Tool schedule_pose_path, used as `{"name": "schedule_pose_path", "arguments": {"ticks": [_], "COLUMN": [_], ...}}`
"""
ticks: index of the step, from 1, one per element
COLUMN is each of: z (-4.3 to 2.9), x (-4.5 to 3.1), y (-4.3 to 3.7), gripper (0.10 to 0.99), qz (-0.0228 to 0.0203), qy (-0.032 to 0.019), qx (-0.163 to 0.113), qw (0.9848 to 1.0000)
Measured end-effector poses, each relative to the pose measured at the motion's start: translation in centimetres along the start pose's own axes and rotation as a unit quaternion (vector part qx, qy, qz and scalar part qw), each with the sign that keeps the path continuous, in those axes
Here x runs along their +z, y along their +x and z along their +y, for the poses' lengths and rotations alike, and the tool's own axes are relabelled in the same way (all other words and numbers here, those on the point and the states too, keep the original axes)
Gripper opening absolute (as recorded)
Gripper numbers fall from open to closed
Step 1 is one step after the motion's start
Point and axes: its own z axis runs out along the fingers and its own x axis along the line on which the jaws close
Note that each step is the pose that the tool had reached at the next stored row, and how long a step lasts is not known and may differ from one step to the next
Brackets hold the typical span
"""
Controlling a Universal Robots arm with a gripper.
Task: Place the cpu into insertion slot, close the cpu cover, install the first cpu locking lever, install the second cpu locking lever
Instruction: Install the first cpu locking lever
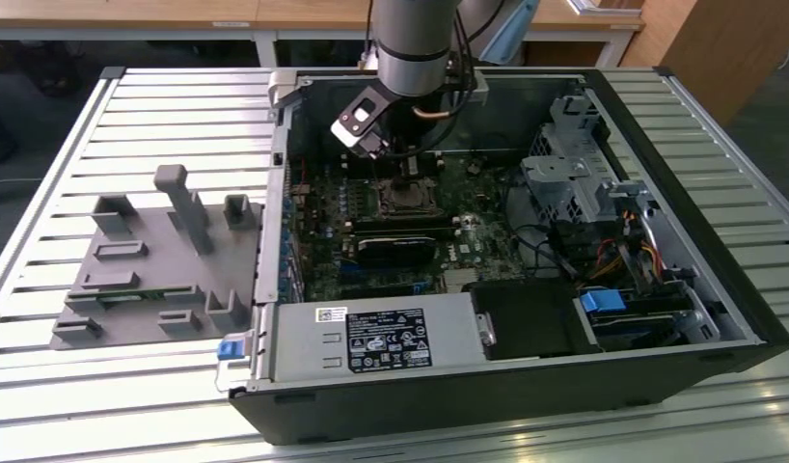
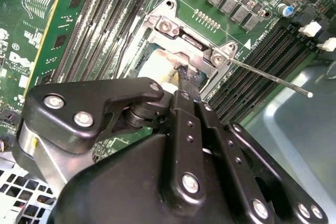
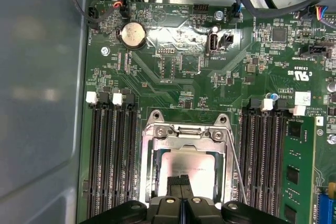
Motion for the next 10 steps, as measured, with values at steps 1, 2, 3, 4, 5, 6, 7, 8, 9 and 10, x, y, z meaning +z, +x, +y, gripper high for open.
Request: {"name": "schedule_pose_path", "arguments": {"ticks": [1, 2, 3, 4, 5, 6, 7, 8, 9, 10], "z": [0.0, 0.0, 0.0, 0.01, 0.01, 0.01, 0.01, 0.02, 0.02, 0.02], "x": [-0.13, -0.27, -0.42, -0.57, -0.7, -0.79, -0.88, -1.03, -1.25, -1.51], "y": [0.0, 0.0, 0.01, 0.01, 0.02, 0.02, 0.02, 0.02, 0.03, 0.04], "gripper": [0.106, 0.106, 0.106, 0.106, 0.106, 0.106, 0.106, 0.106, 0.106, 0.106], "qz": [-0.0001, 0.0, -0.0001, -0.0001, 0.0, 0.0, 0.0, -0.0001, 0.0, 0.0], "qy": [0.0, 0.0, 0.0, 0.0, 0.0, 0.0, 0.0, 0.0, 0.0, 0.0], "qx": [0.0, 0.0, 0.0, 0.0, 0.0, 0.0, 0.0, 0.0, 0.0, 0.0], "qw": [1.0, 1.0, 1.0, 1.0, 1.0, 1.0, 1.0, 1.0, 1.0, 1.0]}}
